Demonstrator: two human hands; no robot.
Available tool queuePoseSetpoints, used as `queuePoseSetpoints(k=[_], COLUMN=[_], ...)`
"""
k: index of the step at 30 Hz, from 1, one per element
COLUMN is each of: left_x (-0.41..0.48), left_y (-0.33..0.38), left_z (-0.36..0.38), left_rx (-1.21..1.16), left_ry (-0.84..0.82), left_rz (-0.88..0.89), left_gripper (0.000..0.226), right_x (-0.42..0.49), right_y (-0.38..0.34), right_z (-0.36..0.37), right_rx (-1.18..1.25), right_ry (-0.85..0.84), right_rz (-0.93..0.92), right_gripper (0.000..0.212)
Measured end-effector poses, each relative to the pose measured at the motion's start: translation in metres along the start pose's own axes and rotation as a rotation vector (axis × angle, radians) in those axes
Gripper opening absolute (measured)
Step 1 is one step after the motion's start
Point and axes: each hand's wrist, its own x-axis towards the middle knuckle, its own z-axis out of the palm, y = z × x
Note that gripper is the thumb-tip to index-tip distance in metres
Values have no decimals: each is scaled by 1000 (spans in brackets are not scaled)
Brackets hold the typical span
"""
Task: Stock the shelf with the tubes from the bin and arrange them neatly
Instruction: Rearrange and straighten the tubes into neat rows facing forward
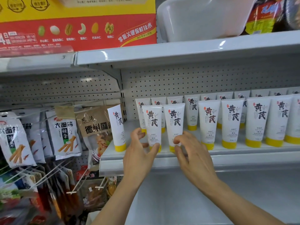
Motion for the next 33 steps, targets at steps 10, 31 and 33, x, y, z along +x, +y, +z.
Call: queuePoseSetpoints(k=[10,31,33], left_x=[13,9,9], left_y=[5,21,20], left_z=[10,36,36], left_rx=[91,138,134], left_ry=[-67,-35,-35], left_rz=[-16,51,57], left_gripper=[55,50,51], right_x=[-1,5,5], right_y=[-7,10,10], right_z=[-7,-26,-26], right_rx=[-267,-78,-77], right_ry=[-88,-214,-207], right_rz=[38,59,53], right_gripper=[56,37,36])
